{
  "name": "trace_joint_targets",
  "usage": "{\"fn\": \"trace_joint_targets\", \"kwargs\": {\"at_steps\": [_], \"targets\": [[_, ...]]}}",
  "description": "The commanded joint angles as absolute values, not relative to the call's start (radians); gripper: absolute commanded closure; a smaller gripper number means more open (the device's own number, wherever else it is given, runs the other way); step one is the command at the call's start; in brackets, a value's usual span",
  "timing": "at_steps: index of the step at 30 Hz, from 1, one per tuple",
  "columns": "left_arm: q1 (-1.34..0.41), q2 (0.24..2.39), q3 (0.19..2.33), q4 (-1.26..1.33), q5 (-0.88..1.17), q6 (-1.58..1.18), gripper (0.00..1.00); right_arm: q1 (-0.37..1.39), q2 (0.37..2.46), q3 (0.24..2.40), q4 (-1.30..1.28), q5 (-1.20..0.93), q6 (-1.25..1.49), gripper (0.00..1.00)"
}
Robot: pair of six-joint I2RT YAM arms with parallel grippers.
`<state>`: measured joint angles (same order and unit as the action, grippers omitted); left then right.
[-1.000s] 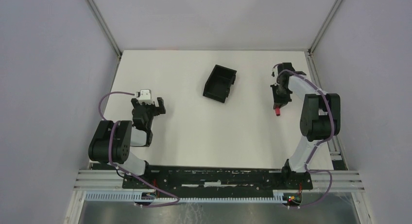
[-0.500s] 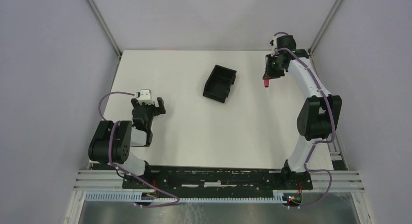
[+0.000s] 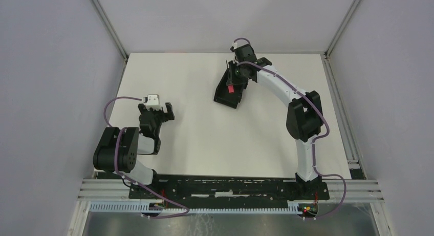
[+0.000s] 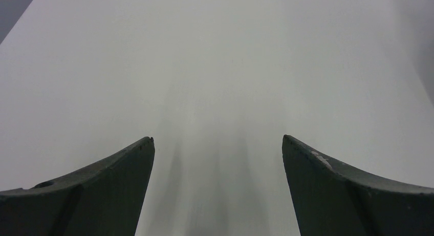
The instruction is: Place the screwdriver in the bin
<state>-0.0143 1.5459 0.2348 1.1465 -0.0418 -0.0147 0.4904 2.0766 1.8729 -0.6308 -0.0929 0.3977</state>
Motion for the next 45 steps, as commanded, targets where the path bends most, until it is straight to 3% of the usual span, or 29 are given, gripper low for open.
{"fn": "trace_joint_targets", "kwargs": {"at_steps": [1, 5, 7, 10, 13, 25, 27, 30, 39, 45], "targets": [[-0.011, 1.541, 0.25, 1.174, -0.033, -0.029, 0.0, 0.497, 2.136, 1.912, -0.589, -0.006, 0.424, 1.0], [-0.011, 1.54, 0.25, 1.174, -0.032, -0.029, 0.0, 0.509, 2.172, 1.904, -0.583, 0.053, 0.419, 1.0], [-0.01, 1.541, 0.25, 1.175, -0.032, -0.029, 0.0, 0.51, 2.185, 1.908, -0.582, 0.069, 0.413, 0.9], [-0.01, 1.541, 0.25, 1.174, -0.032, -0.029, 0.0, 0.513, 2.192, 1.915, -0.583, 0.069, 0.406, 0.66], [-0.011, 1.54, 0.25, 1.174, -0.032, -0.029, 0.0, 0.524, 2.181, 1.922, -0.577, 0.078, 0.401, 0.54], [-0.011, 1.54, 0.25, 1.175, -0.032, -0.029, 0.0, 0.537, 2.059, 1.96, -0.543, 0.157, 0.381, 0.44], [-0.01, 1.54, 0.25, 1.175, -0.032, -0.029, 0.0, 0.537, 2.022, 1.954, -0.539, 0.169, 0.369, 0.33], [-0.011, 1.541, 0.25, 1.175, -0.032, -0.029, 0.0, 0.536, 1.954, 1.923, -0.519, 0.197, 0.336, 0.02], [-0.011, 1.541, 0.25, 1.175, -0.034, -0.029, 0.0, 0.494, 1.614, 1.553, -0.294, 0.366, 0.108, 0.02], [-0.011, 1.54, 0.25, 1.174, -0.033, -0.029, 0.0, 0.483, 1.288, 0.985, 0.092, 0.527, -0.052, 0.02]]}}
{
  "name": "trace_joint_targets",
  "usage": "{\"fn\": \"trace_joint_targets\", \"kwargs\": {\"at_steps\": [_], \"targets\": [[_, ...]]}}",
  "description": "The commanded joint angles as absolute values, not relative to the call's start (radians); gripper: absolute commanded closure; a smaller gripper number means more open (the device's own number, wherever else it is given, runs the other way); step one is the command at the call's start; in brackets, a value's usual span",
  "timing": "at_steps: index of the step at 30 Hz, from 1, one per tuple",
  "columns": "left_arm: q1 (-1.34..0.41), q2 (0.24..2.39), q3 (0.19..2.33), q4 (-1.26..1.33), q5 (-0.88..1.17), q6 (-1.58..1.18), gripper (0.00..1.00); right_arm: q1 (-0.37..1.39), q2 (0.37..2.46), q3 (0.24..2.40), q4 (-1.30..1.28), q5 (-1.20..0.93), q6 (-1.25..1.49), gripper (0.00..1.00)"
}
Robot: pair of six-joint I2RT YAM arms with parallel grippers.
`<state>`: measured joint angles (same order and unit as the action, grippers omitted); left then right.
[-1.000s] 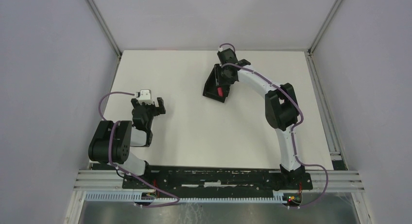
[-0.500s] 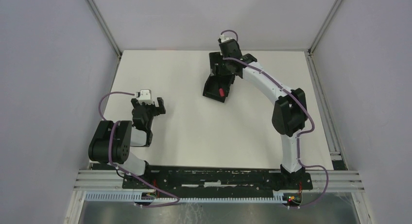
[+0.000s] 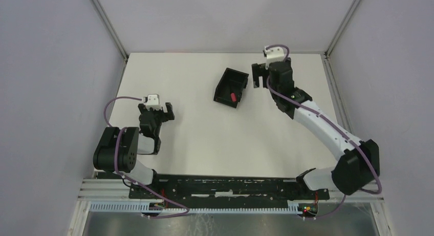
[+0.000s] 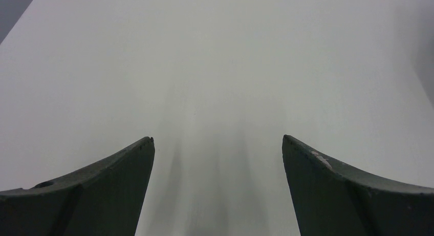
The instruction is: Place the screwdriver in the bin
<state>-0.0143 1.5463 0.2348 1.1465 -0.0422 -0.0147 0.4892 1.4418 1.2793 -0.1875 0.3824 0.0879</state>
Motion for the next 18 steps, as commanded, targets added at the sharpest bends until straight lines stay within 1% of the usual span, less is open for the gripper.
{"fn": "trace_joint_targets", "kwargs": {"at_steps": [1, 5, 10, 15, 18], "targets": [[-0.011, 1.54, 0.25, 1.175, -0.032, -0.029, 0.0, 0.479, 1.236, 0.907, 0.152, 0.546, -0.059, 0.02], [-0.01, 1.54, 0.25, 1.174, -0.033, -0.029, 0.0, 0.459, 1.086, 0.605, 0.321, 0.591, -0.078, 0.02], [-0.01, 1.541, 0.25, 1.174, -0.034, -0.029, 0.0, 0.415, 0.972, 0.342, 0.429, 0.626, -0.05, 0.02], [-0.01, 1.54, 0.249, 1.175, -0.033, -0.029, 0.0, 0.385, 0.914, 0.191, 0.498, 0.628, -0.021, 0.02], [-0.011, 1.543, 0.251, 1.174, -0.033, -0.029, 0.0, 0.376, 0.906, 0.172, 0.509, 0.617, -0.021, 0.02]]}}
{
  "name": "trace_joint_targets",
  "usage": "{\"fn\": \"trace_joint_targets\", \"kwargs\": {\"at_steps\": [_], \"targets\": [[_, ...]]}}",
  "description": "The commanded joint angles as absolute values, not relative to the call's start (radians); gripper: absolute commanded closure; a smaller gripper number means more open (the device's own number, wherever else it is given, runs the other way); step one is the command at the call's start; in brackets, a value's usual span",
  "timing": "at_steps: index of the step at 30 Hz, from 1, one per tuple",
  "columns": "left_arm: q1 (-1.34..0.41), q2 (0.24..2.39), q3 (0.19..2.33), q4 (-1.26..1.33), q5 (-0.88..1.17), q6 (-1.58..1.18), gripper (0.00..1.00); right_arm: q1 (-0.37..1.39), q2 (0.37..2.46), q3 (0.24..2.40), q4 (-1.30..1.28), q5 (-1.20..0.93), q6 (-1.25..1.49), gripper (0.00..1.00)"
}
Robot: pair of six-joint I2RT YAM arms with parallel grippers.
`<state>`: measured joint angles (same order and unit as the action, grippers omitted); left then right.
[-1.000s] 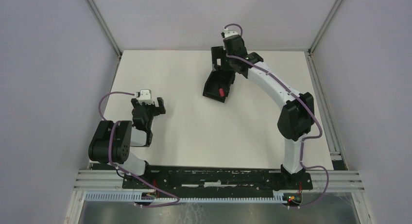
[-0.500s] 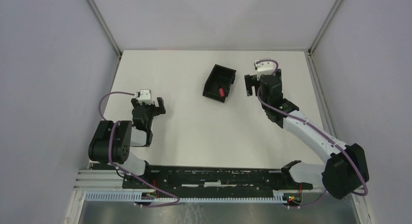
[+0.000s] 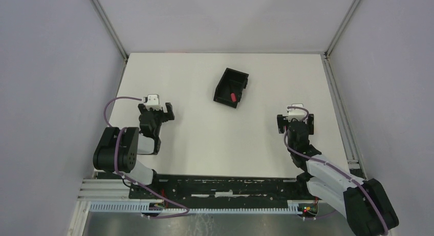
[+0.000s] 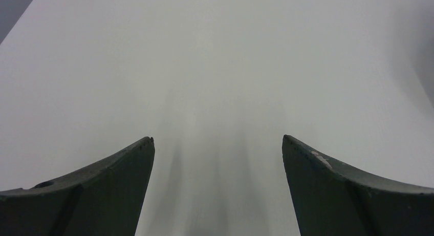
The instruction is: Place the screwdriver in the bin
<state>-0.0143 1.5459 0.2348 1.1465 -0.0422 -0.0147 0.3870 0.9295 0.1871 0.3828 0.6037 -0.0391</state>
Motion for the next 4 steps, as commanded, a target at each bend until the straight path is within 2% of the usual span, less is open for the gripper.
{"fn": "trace_joint_targets", "kwargs": {"at_steps": [1, 4], "targets": [[-0.01, 1.543, 0.252, 1.173, -0.034, -0.029, 0.0, 0.375, 0.907, 0.174, 0.506, 0.618, -0.021, 0.02], [-0.01, 1.539, 0.249, 1.175, -0.034, -0.029, 0.0, 0.374, 0.912, 0.183, 0.5, 0.617, -0.02, 0.02]]}}
